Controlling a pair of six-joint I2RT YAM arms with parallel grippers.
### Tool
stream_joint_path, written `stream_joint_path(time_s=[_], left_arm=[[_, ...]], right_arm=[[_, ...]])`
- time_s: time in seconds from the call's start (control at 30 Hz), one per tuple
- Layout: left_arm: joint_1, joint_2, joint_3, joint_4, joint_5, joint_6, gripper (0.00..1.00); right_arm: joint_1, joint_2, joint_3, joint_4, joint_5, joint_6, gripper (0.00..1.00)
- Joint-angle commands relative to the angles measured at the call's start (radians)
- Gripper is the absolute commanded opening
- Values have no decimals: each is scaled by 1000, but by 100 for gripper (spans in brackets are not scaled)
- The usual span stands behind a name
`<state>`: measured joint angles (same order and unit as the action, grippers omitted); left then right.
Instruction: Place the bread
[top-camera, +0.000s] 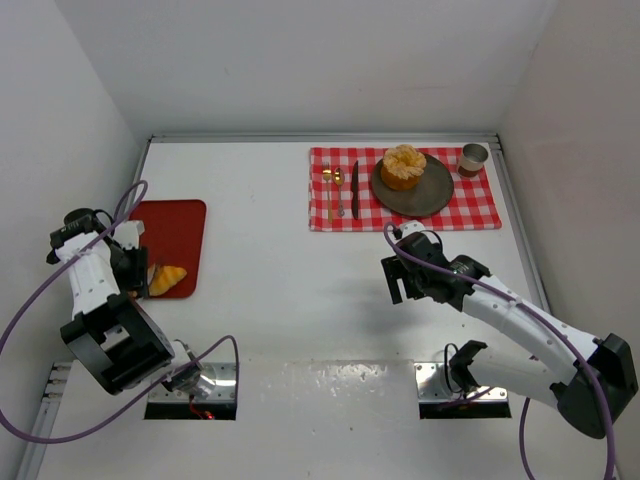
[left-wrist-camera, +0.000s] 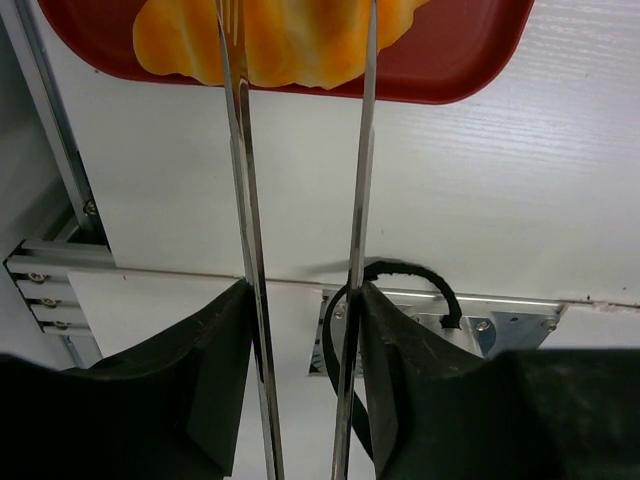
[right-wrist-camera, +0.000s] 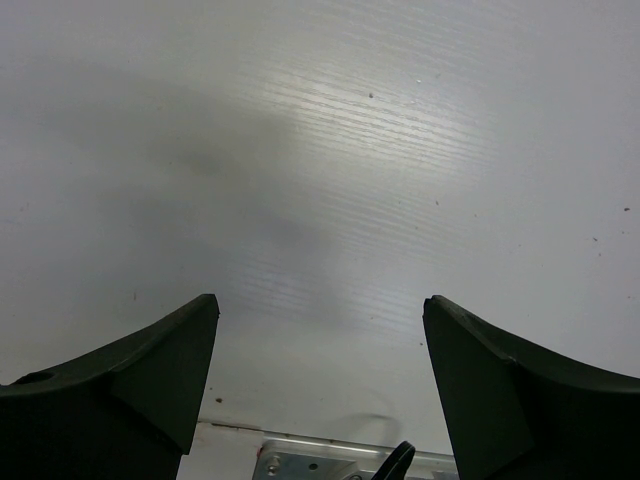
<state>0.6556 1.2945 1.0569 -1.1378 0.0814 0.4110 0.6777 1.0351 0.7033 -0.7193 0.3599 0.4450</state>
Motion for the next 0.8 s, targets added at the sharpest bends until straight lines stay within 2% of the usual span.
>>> stream_joint_path(time_s=[0.0, 0.07, 0.17, 0.23, 0.27, 0.3, 0.5, 0.77], left_arm=[[10, -12, 0, -31, -5, 20, 48], [10, -12, -11, -31, -17, 31, 48], [10, -3, -21, -31, -17, 40, 41], [10, -3, -32, -31, -17, 49, 33], [10, -3, -32, -31, -17, 49, 23], [10, -3, -20, -31, -17, 49, 0], [10, -3, 3, -40, -17, 49, 0], [10, -12, 198, -62, 69, 48, 0]], right_arm=[[8, -12, 30, 4, 24, 1, 83], [8, -13, 30, 3, 28, -2, 83], [6, -10, 33, 4, 31, -5, 83], [8, -13, 33, 7, 31, -6, 83], [5, -15, 32, 4, 36, -6, 83], [6, -20, 30, 6, 36, -5, 83], [5, -26, 24, 6, 43, -6, 83], [6, -24, 30, 12, 44, 4, 83]])
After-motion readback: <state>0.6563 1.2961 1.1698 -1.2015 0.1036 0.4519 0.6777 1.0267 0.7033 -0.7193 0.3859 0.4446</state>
